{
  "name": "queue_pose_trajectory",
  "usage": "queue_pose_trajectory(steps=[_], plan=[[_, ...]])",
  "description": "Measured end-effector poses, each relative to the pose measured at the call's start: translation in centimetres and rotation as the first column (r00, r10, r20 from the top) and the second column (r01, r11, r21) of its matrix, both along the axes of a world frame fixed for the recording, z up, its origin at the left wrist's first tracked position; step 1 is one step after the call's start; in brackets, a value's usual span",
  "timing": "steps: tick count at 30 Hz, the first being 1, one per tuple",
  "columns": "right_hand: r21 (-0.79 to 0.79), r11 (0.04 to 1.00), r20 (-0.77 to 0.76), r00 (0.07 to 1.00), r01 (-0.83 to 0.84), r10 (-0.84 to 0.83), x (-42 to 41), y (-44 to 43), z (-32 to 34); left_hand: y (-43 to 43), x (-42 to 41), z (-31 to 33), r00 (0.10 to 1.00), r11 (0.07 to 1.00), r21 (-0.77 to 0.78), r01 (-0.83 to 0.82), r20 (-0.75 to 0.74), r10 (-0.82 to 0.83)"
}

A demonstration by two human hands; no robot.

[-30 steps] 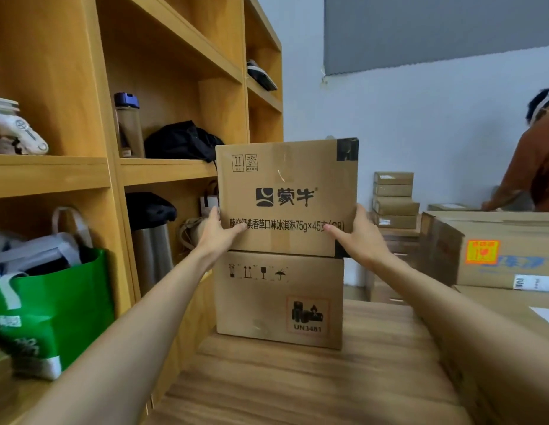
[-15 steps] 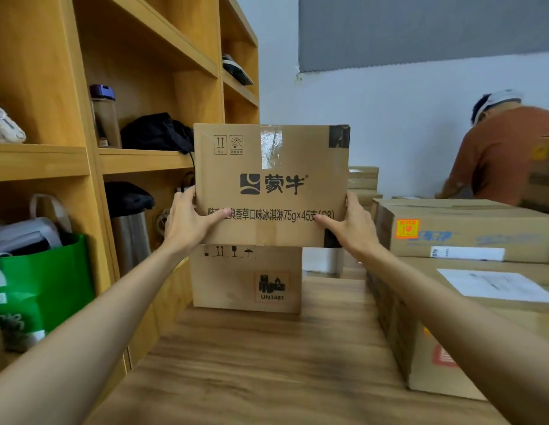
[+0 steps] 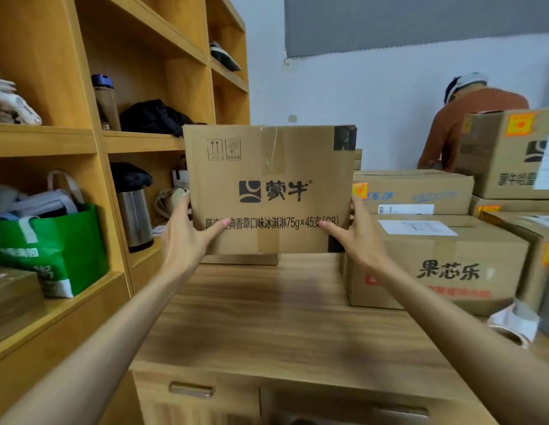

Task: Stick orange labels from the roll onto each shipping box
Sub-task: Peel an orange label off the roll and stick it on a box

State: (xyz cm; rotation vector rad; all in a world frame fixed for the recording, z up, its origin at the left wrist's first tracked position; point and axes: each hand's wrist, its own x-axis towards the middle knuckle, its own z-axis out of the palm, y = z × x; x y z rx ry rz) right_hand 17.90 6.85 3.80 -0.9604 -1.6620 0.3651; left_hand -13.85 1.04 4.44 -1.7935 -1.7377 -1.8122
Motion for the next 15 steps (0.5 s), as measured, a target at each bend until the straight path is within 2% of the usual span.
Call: queue_pose_trajectory(steps=[8, 15], plan=[[-0.07, 0.997, 0.063, 0.998, 0.021, -0.017, 1.9, -3.5, -7.4, -2.9, 1.5, -7.4, 0.998, 0.978, -0.197, -0.061, 0.001, 0.062], [-0.131, 0.99, 0.109, 0.993, 0.061, -0.047, 2.0, -3.0, -11.5, -2.4, 1.7, -11.5, 0.999, 0.97, -0.241, -0.043, 0.011, 0.047]])
